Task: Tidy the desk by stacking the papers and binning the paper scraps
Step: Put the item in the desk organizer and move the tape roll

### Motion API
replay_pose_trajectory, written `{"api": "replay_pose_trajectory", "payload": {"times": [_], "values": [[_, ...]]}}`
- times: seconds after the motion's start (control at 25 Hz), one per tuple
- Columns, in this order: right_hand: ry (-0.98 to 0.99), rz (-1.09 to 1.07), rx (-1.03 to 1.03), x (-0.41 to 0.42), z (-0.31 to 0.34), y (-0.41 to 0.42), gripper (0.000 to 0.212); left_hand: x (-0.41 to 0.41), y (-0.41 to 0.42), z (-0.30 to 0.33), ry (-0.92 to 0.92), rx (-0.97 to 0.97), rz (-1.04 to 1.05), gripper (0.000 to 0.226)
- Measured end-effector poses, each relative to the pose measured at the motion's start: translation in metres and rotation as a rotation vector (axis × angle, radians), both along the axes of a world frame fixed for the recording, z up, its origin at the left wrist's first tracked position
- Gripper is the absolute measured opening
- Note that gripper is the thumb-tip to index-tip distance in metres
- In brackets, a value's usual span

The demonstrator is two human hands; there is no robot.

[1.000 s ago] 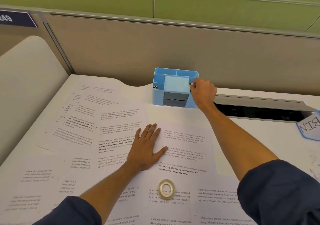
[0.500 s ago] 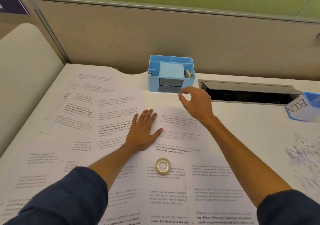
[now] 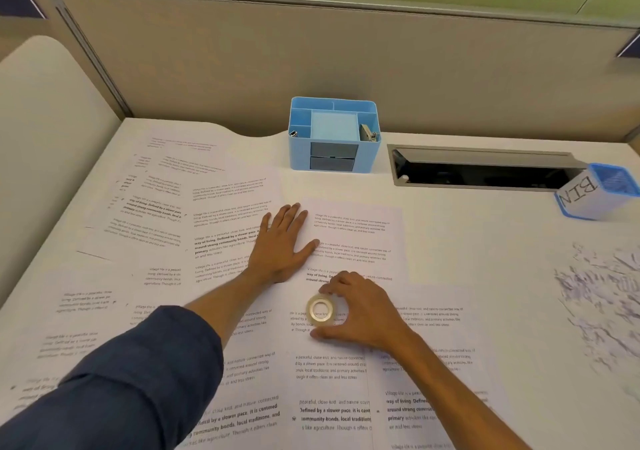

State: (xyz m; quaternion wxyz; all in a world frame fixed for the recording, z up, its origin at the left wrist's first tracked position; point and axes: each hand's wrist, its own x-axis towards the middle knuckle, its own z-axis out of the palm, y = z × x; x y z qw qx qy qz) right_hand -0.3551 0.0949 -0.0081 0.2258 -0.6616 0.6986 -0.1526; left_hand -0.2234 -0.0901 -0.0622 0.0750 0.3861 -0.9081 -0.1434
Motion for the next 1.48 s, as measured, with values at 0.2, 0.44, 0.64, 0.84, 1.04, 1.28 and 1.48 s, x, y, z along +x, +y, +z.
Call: {"api": "replay_pose_trajectory", "payload": {"times": [0.2,0.44,0.64,0.84,1.04,1.28,1.48], "values": [[-0.096,-0.032,-0.046,-0.005,-0.004,-0.005,0.054,0.000,-0.001,-0.001,0.012,-0.004,-0.001,0.077],[-0.263,-0.247,-0.281,-0.040,0.034,-0.058,0.064,-0.001,-0.001,-0.004,0.026,-0.035,-0.005,0.079],[-0.219,-0.465,-0.448,-0.073,0.062,-0.140,0.072,-0.001,-0.002,-0.005,0.028,-0.029,0.005,0.078],[-0.096,-0.554,-0.500,-0.099,0.066,-0.205,0.070,-0.001,-0.003,-0.006,0.026,-0.026,0.008,0.078],[0.009,-0.544,-0.411,-0.116,0.069,-0.247,0.068,-0.001,-0.003,-0.007,0.023,-0.029,0.008,0.077],[0.087,-0.554,-0.361,-0.119,0.064,-0.268,0.072,-0.001,-0.003,-0.007,0.023,-0.026,0.011,0.079],[0.068,-0.557,-0.322,-0.115,0.062,-0.266,0.070,-0.001,-0.002,-0.006,0.021,-0.024,0.011,0.078]]}}
